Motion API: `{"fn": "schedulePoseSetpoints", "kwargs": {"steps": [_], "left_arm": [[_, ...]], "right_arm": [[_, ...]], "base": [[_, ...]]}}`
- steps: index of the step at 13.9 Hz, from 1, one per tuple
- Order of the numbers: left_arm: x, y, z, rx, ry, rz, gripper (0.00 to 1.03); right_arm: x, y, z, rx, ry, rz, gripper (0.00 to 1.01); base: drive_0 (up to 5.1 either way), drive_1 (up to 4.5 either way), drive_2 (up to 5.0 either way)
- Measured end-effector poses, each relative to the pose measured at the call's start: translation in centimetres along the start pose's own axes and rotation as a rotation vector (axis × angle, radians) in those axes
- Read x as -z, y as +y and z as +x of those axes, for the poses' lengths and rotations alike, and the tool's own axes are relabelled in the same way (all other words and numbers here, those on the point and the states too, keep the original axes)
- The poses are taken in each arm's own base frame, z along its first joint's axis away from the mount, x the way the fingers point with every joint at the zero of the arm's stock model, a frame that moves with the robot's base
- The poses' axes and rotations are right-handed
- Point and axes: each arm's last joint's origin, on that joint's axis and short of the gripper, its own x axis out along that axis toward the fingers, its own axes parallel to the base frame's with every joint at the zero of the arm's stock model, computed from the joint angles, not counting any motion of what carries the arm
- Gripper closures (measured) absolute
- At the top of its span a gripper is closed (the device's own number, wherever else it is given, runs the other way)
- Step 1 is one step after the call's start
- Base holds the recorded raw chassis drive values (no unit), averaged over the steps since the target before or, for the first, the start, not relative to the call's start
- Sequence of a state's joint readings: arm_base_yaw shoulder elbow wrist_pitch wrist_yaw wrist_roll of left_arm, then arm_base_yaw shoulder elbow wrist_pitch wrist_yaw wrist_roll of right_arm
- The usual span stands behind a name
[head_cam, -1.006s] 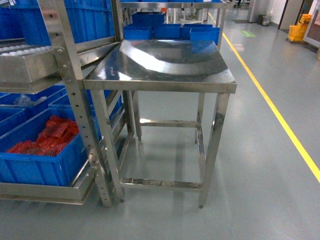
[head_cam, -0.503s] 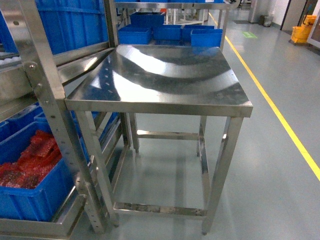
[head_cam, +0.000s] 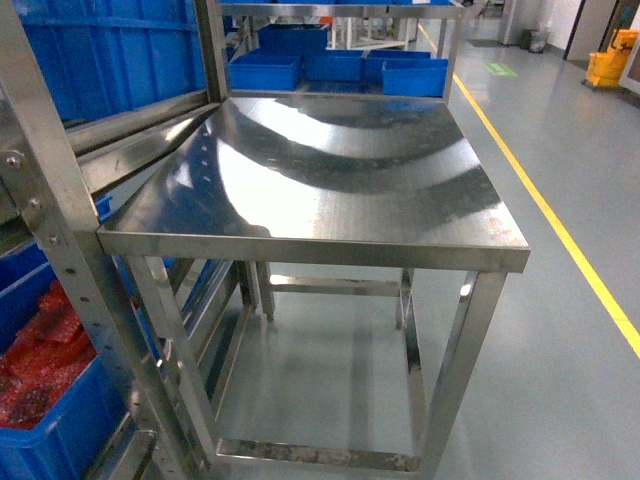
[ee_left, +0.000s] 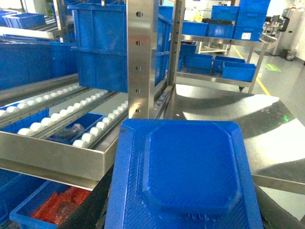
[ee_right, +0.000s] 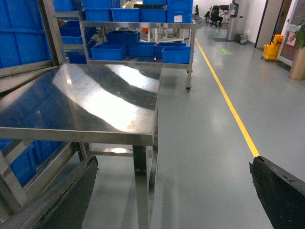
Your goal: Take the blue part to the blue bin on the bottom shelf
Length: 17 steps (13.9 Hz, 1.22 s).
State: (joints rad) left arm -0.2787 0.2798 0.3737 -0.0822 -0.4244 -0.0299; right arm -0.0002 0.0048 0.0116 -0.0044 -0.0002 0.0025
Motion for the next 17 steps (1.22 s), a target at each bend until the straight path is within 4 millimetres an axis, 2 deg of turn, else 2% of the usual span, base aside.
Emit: {"fn": "schedulePoseSetpoints", "kwargs": {"steps": [2,17], "left_arm": [[0.01,-0.02,0.01,0.006,0.002,0.001,0.60],[-0.01,0.01,-0.02,-0.001,-0.001,-0.001,0.60]], "right_arm": [[0.01,0.00,0.00,0.002,0.001,0.000,0.03],[-0.01,0.00,0.00,0.000,-0.001,0.000,0.03]], "base": [[0.0,0.00,0.0],[-4.9,2.51,2.5]]}}
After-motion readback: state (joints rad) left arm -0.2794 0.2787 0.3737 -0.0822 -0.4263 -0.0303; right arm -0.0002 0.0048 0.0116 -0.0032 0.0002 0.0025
